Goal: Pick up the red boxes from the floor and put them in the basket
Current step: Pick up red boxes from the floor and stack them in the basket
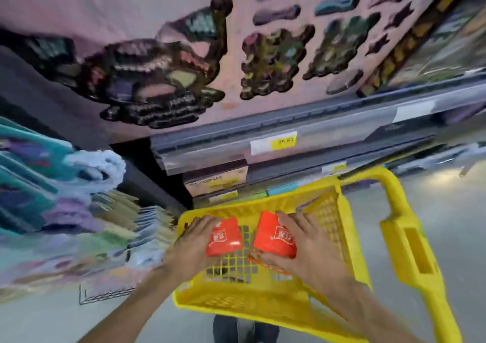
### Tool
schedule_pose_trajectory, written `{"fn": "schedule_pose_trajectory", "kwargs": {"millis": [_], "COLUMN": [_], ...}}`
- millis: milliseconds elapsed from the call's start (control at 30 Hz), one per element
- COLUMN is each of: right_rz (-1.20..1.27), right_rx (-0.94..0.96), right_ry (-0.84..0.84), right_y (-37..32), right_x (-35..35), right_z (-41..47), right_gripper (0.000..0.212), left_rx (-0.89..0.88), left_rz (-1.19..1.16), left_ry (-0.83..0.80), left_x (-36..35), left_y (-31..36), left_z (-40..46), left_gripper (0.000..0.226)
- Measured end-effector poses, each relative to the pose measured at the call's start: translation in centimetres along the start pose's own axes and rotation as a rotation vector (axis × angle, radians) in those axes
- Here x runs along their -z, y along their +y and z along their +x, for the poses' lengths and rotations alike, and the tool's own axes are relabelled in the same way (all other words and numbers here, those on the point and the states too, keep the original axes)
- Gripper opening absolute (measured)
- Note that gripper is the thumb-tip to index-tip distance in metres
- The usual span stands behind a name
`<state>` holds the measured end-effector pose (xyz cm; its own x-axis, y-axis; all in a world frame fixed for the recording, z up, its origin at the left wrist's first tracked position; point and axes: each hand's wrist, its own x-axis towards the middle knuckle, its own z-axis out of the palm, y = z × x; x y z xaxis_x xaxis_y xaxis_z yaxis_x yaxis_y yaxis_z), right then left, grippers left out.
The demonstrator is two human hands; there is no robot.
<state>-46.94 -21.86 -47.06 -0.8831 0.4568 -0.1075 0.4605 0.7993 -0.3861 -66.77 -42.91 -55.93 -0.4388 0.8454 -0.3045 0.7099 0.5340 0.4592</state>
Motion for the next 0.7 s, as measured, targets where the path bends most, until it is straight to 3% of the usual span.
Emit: {"fn": "schedule_pose_trajectory", "kwargs": {"millis": [233, 700], "right_rz": [-0.053, -0.274], "right_rx": [0.061, 0.275], "right_ry": [-0.059, -0.35], "right_y": [3.2, 3.7], "right_x": [-7.5, -13.0], "right_z": [1.9, 8.7], "right_gripper": [0.095, 0.098], "left_rx": [0.038, 0.009], "left_rz": [0.104, 0.214], "left_ry": [-0.072, 0.015], "left_x": [-6.5, -6.5], "left_y": [-4.7, -4.4], "left_z": [4.3, 3.2], "left_gripper": [0.092, 0.097]}}
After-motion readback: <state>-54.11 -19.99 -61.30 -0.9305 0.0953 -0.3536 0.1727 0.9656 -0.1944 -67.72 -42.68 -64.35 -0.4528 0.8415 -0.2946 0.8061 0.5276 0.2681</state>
